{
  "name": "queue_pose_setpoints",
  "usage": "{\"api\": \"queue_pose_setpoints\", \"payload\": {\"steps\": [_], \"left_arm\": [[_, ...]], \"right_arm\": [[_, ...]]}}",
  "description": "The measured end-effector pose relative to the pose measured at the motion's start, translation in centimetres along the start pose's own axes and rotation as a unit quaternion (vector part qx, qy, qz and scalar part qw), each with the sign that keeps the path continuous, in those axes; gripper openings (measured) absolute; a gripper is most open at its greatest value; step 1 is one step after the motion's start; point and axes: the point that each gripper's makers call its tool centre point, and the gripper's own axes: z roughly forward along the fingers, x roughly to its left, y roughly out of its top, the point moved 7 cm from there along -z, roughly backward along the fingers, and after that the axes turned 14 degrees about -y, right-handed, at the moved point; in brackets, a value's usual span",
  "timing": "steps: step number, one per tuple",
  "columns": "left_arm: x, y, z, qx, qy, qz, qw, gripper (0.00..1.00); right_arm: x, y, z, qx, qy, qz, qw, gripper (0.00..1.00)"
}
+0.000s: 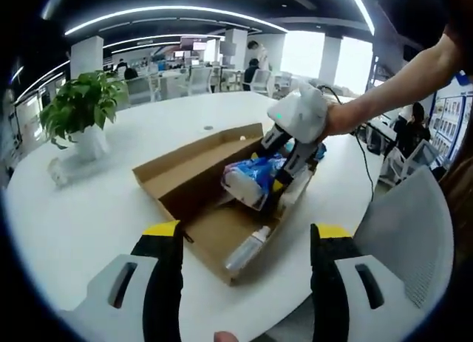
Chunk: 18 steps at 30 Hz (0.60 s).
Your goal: Operate the shoe box by opening the lid, removing the specified soft item, and placing it in the target area until the item is outside and the box remains undamaged.
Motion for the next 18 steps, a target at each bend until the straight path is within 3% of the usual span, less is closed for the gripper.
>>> {"api": "queue_pose_setpoints", "payload": {"steps": [18], "left_arm": [[-0.7,0.6,0.4,0.006,-0.014,0.015,0.9998,0.7]], "right_arm": [[-0.5,0.3,-4.5,-0.023,-0.037,-0.013,0.999,0.34]]}}
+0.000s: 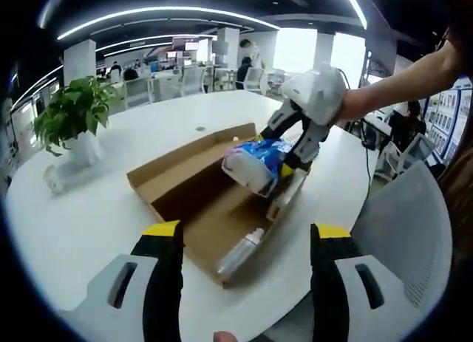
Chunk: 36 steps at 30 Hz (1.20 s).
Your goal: Operate the shoe box by opening the lid, removing the specified soft item, and placing it in the target area until the item is outside and the box remains undamaged.
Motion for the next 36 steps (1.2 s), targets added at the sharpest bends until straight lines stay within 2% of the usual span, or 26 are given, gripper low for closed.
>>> {"api": "queue_pose_setpoints", "payload": {"steps": [9,14,18,22,28,36], "left_arm": [[-0.6,0.6,0.8,0.006,-0.012,0.01,0.9999,0.7],[-0.9,0.9,1.2,0.007,-0.019,0.014,0.9997,0.7],[-1.1,1.2,1.6,0.006,-0.025,0.014,0.9996,0.7],[-1.4,1.4,2.2,0.008,-0.033,0.018,0.9993,0.7],[-1.9,1.6,2.7,0.0,-0.041,0.009,0.9991,0.7],[-2.4,2.0,4.0,0.008,-0.056,0.018,0.9982,0.7]], "right_arm": [[0.0,0.1,-2.4,-0.011,-0.016,-0.018,0.9997,0.34],[-0.4,0.0,-3.9,-0.012,-0.023,0.002,0.9996,0.34],[-0.5,-0.3,-5.2,-0.012,-0.031,-0.004,0.9995,0.34],[-0.7,-1.9,-6.3,-0.001,-0.041,-0.01,0.9991,0.34],[-0.8,-5.0,-8.2,0.017,-0.052,0.005,0.9985,0.34],[-0.7,-8.5,-10.0,0.045,-0.064,0.018,0.9968,0.35]]}}
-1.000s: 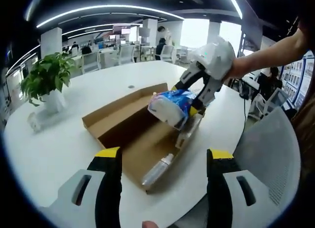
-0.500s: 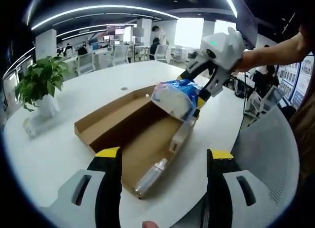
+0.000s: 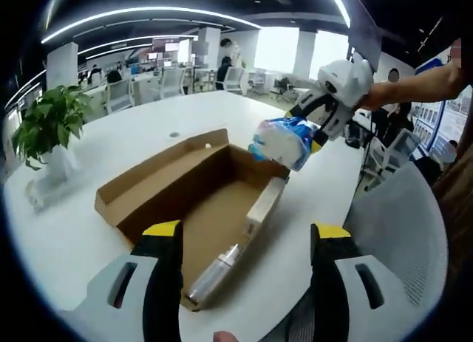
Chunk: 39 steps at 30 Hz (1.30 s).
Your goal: Operate the shoe box by opening the lid, removing the specified soft item, and placing it in the target area until the item is outside and the box remains undamaged.
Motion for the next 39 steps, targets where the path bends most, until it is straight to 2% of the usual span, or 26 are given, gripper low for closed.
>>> {"api": "queue_pose_setpoints", "payload": {"steps": [11,19,28,39], "left_arm": [[-0.5,0.3,1.0,0.015,-0.013,0.008,0.9998,0.7],[-1.0,0.5,1.6,0.024,-0.018,0.009,0.9995,0.7],[-1.1,0.7,2.1,0.031,-0.02,0.007,0.9993,0.7],[-1.1,1.1,2.4,0.042,-0.018,0.003,0.999,0.7]], "right_arm": [[0.4,-4.5,-1.3,0.026,-0.011,0.008,0.9996,0.35],[0.4,-7.0,-2.4,0.038,-0.019,0.022,0.9988,0.35],[0.4,-10.7,-3.6,0.063,-0.026,0.028,0.9973,0.35],[0.0,-14.4,-4.3,0.081,-0.029,0.046,0.9952,0.36]]}}
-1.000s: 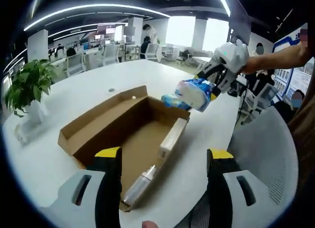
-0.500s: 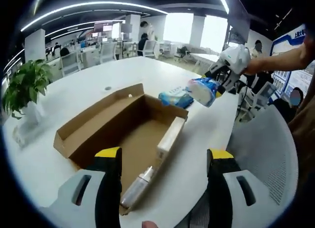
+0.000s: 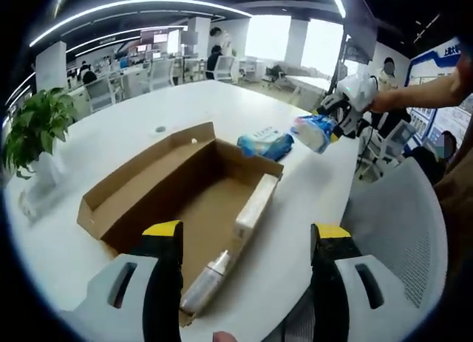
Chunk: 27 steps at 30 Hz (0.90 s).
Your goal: Operate the shoe box by opening the lid, removing the specified soft item, and placing it in the target area until the item is outside and the box remains undamaged.
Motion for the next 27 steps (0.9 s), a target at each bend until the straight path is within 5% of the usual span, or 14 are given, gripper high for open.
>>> {"api": "queue_pose_setpoints", "payload": {"steps": [27], "left_arm": [[-0.7,0.8,1.5,0.019,0.012,-0.009,0.9997,0.7]], "right_arm": [[-2.9,-5.4,1.5,0.019,0.007,0.015,0.9997,0.36]]}}
